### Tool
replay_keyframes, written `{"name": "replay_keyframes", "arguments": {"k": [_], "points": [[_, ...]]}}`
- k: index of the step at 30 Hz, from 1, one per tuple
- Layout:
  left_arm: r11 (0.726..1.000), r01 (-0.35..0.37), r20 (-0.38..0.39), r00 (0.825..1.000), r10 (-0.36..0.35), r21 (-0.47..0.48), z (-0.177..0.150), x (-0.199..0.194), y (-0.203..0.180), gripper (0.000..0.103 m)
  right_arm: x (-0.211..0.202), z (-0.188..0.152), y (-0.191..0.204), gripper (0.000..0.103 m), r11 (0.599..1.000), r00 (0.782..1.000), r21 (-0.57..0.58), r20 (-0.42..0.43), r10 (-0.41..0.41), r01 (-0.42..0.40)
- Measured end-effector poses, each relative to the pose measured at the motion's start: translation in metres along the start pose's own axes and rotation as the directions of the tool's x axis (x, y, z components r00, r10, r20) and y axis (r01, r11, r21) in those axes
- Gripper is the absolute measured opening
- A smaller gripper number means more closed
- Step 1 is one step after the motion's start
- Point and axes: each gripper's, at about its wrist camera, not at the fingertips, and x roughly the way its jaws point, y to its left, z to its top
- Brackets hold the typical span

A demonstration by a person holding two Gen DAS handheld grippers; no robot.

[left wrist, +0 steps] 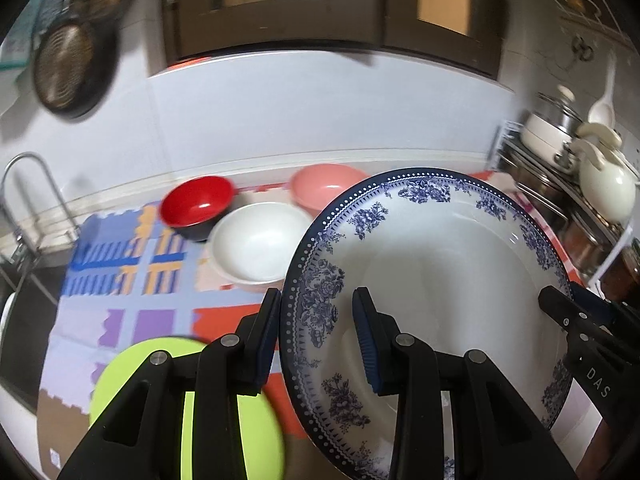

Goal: Organize plates and bowls
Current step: 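Lift the blue-and-white plate with both grippers and carry it over the green plate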

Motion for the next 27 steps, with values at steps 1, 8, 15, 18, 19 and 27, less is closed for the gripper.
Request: {"name": "replay_keyframes", "arguments": {"k": [1, 8, 15, 18, 19, 27], "points": [[1.0, -0.009, 0.0, 1.0, 0.009, -0.011, -0.002, -0.002, 0.007, 0.036, 0.0, 0.0, 0.008, 0.037, 1.0, 1.0, -0.012, 0.002, 0.012, -0.012], [0.994, -0.069, -0.006, 0.998, 0.069, -0.082, -0.016, -0.018, 0.05, 0.036, -0.004, -0.001, 0.055, 0.037, 0.993, 0.997, -0.09, 0.001, 0.082, -0.082], [0.986, -0.113, -0.024, 0.994, 0.111, -0.125, -0.03, -0.028, 0.088, 0.036, -0.006, -0.007, 0.095, 0.037, 0.983, 0.992, -0.135, -0.012, 0.122, -0.122], [0.982, -0.134, -0.036, 0.991, 0.13, -0.136, -0.037, -0.032, 0.102, 0.036, -0.005, -0.011, 0.109, 0.037, 0.978, 0.99, -0.149, -0.024, 0.141, -0.143], [0.98, -0.142, -0.039, 0.99, 0.137, -0.139, -0.039, -0.034, 0.107, 0.036, -0.005, -0.012, 0.115, 0.037, 0.977, 0.988, -0.151, -0.032, 0.15, -0.154], [0.962, -0.207, -0.07, 0.978, 0.197, -0.177, -0.056, -0.046, 0.144, 0.036, -0.005, -0.022, 0.153, 0.037, 0.957, 0.976, -0.193, -0.063, 0.208, -0.217]]}}
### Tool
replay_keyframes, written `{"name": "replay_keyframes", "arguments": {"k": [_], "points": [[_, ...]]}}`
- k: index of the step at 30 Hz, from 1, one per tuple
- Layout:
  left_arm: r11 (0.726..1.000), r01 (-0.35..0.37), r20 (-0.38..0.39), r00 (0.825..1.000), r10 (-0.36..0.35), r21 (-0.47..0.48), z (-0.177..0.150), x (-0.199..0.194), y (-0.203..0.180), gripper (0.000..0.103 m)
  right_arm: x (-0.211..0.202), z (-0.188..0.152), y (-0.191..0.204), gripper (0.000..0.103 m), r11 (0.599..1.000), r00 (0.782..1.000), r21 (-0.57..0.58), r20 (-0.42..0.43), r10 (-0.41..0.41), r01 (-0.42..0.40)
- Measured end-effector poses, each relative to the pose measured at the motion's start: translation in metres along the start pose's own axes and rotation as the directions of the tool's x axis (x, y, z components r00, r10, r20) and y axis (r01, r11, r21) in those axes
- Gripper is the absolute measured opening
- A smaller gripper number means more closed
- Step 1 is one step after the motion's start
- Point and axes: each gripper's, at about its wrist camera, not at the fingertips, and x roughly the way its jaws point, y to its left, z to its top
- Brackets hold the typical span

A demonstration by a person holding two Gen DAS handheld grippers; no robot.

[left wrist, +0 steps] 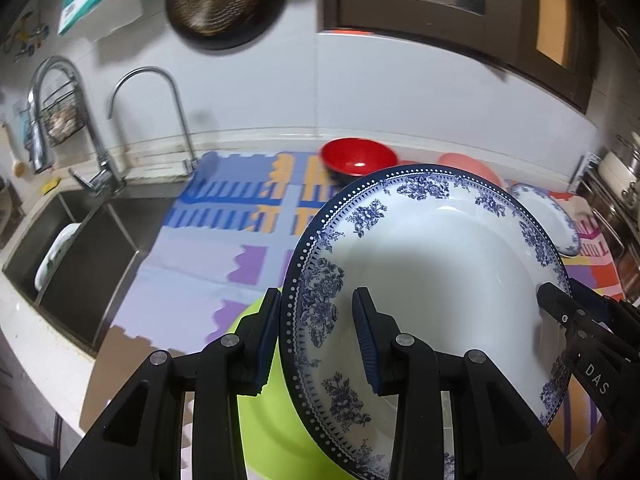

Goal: Organize plates and bowls
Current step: 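Lift the blue-and-white plate with both grippers and carry it over the green plate, then lower the blue-and-white plate onto the green plate and open both grippers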

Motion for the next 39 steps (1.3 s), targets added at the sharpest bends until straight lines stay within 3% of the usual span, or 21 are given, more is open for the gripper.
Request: {"name": "replay_keyframes", "arguments": {"k": [15, 26, 39], "points": [[0.994, -0.09, -0.124, 0.989, 0.081, -0.069, -0.032, 0.027, 0.051, 0.036, 0.041, -0.013, 0.058, 0.037, 0.992, 0.987, -0.071, -0.126, 0.097, -0.106], [0.991, -0.11, -0.215, 0.972, 0.09, -0.083, -0.053, 0.056, 0.061, 0.036, 0.076, -0.027, 0.071, 0.037, 0.987, 0.968, -0.096, -0.228, 0.101, -0.125], [0.988, -0.117, -0.258, 0.962, 0.088, -0.099, -0.057, 0.07, 0.065, 0.037, 0.09, -0.034, 0.078, 0.037, 0.985, 0.96, -0.12, -0.267, 0.089, -0.124]]}}
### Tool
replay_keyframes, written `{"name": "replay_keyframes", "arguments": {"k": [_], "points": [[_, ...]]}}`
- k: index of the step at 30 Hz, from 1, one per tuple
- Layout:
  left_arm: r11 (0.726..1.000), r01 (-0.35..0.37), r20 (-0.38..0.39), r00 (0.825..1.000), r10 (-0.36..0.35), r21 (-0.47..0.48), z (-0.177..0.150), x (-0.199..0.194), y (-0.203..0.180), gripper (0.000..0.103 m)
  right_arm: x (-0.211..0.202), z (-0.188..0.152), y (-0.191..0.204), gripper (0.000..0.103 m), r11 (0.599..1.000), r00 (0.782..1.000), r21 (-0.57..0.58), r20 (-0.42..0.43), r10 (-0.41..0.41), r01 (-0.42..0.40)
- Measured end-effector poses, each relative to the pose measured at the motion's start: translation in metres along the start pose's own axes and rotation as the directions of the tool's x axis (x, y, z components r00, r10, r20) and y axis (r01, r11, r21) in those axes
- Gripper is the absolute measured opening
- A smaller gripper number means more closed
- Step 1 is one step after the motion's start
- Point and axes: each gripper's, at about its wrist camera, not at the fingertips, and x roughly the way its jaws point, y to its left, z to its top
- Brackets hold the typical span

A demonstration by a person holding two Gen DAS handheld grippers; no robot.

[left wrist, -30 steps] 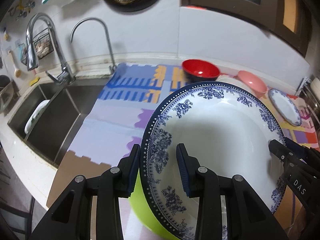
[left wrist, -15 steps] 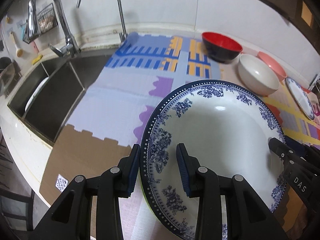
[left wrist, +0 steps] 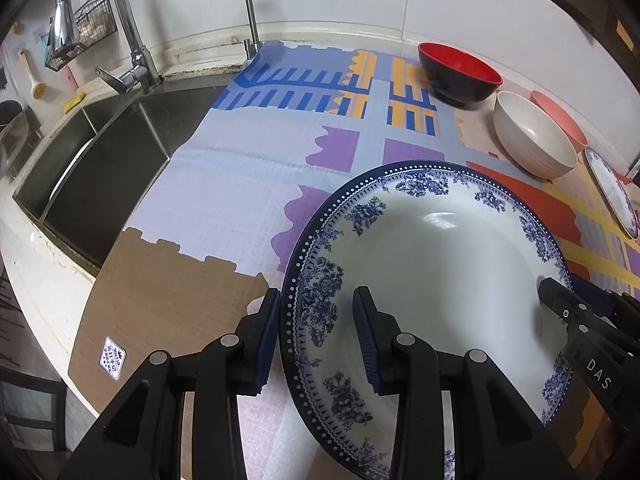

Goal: Organize plates and bowls
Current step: 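Lower the blue-and-white plate onto the green plate and open both grippers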

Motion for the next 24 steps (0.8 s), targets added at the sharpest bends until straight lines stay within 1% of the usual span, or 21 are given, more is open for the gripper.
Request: {"name": "replay_keyframes", "arguments": {"k": [9, 12, 14, 16, 20, 21, 22, 23, 24], "points": [[1.0, 0.004, -0.022, 1.0, -0.004, -0.019, -0.001, 0.005, 0.001, 0.037, 0.006, -0.001, 0.003, 0.038, 1.0, 1.0, -0.014, -0.017, -0.01, 0.01], [1.0, 0.0, -0.023, 1.0, 0.0, -0.009, -0.002, 0.006, -0.001, 0.038, 0.006, -0.002, 0.003, 0.039, 1.0, 1.0, -0.018, -0.015, -0.006, 0.006], [1.0, -0.002, -0.017, 1.0, 0.002, -0.002, -0.003, 0.006, -0.002, 0.043, 0.006, -0.002, 0.003, 0.04, 1.0, 1.0, -0.025, -0.013, -0.006, 0.005], [1.0, 0.013, -0.019, 1.0, -0.013, -0.001, -0.003, 0.006, -0.003, 0.048, 0.006, -0.002, 0.002, 0.04, 1.0, 1.0, -0.025, -0.014, 0.0, 0.0], [1.0, -0.011, 0.01, 1.0, 0.011, -0.01, -0.002, -0.001, -0.003, 0.063, 0.005, -0.001, 0.002, 0.04, 0.999, 1.0, -0.037, -0.012, 0.008, -0.009], [1.0, -0.017, 0.025, 1.0, 0.017, -0.014, 0.0, -0.005, -0.003, 0.065, 0.005, -0.001, 0.002, 0.04, 0.999, 1.0, -0.037, -0.008, 0.006, -0.006], [1.0, -0.022, 0.038, 0.999, 0.022, -0.012, 0.001, -0.008, -0.004, 0.07, 0.003, -0.001, 0.001, 0.044, 0.999, 1.0, -0.034, 0.002, -0.004, 0.004], [1.0, -0.025, 0.053, 0.998, 0.025, -0.006, 0.002, -0.012, -0.005, 0.073, 0.001, -0.001, 0.0, 0.05, 0.999, 1.0, -0.031, 0.013, -0.01, 0.01], [1.0, -0.025, 0.067, 0.997, 0.025, 0.002, 0.003, -0.017, -0.007, 0.074, -0.002, 0.0, -0.001, 0.053, 1.0, 1.0, -0.028, 0.024, -0.009, 0.01]]}}
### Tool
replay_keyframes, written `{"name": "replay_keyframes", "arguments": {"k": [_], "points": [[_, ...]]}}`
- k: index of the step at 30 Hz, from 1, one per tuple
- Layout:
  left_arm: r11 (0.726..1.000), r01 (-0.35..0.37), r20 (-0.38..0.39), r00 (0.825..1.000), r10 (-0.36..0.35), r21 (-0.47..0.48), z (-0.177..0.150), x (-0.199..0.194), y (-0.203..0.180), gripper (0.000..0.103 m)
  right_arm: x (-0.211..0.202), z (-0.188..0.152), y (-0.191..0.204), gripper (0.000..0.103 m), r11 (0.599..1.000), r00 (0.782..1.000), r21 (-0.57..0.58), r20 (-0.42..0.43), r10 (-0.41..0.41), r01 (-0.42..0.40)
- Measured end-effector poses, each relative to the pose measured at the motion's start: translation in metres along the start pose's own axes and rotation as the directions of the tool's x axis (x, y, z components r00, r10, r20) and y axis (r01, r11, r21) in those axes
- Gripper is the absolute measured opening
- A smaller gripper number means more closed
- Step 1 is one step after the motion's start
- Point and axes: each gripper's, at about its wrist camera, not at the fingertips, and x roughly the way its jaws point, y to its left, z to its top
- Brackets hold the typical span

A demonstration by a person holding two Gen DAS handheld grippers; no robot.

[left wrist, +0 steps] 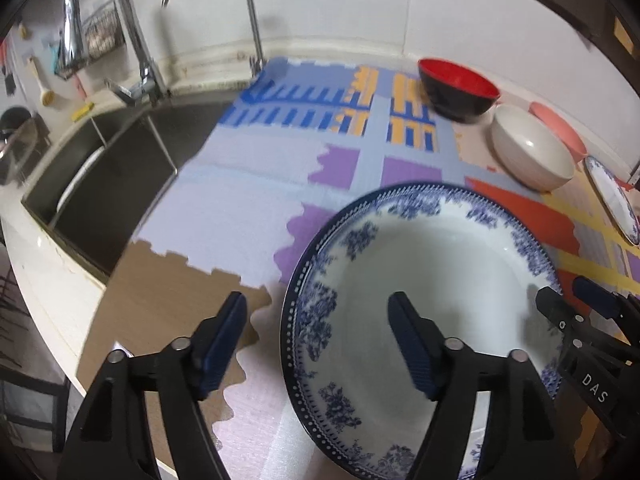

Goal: Organize plates and bowls
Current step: 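Lower the blue-and-white plate onto the green plate and open both grippers, then raise both grippers away from the stacked plates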

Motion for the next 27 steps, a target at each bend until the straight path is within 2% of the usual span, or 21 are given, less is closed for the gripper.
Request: {"name": "replay_keyframes", "arguments": {"k": [4, 7, 11, 22, 27], "points": [[1.0, 0.016, 0.057, 0.998, -0.017, 0.014, 0.007, -0.018, -0.008, 0.083, -0.016, 0.002, -0.005, 0.064, 1.0, 0.998, 0.007, 0.054, 0.012, -0.013], [0.999, 0.027, 0.108, 0.994, -0.031, 0.033, 0.012, -0.032, -0.018, 0.091, -0.028, 0.004, -0.013, 0.066, 1.0, 0.996, 0.016, 0.091, 0.006, -0.007], [0.994, 0.071, 0.16, 0.984, -0.083, 0.08, 0.023, -0.048, -0.04, 0.096, -0.044, 0.007, -0.029, 0.071, 0.999, 0.991, 0.036, 0.131, -0.007, 0.002], [0.962, 0.156, 0.256, 0.943, -0.212, 0.223, 0.054, -0.084, -0.119, 0.1, -0.099, 0.015, -0.101, 0.076, 0.983, 0.954, 0.151, 0.265, -0.143, 0.106], [0.939, 0.182, 0.284, 0.921, -0.267, 0.293, 0.07, -0.096, -0.162, 0.1, -0.113, 0.017, -0.141, 0.076, 0.963, 0.935, 0.23, 0.288, -0.206, 0.141]]}}
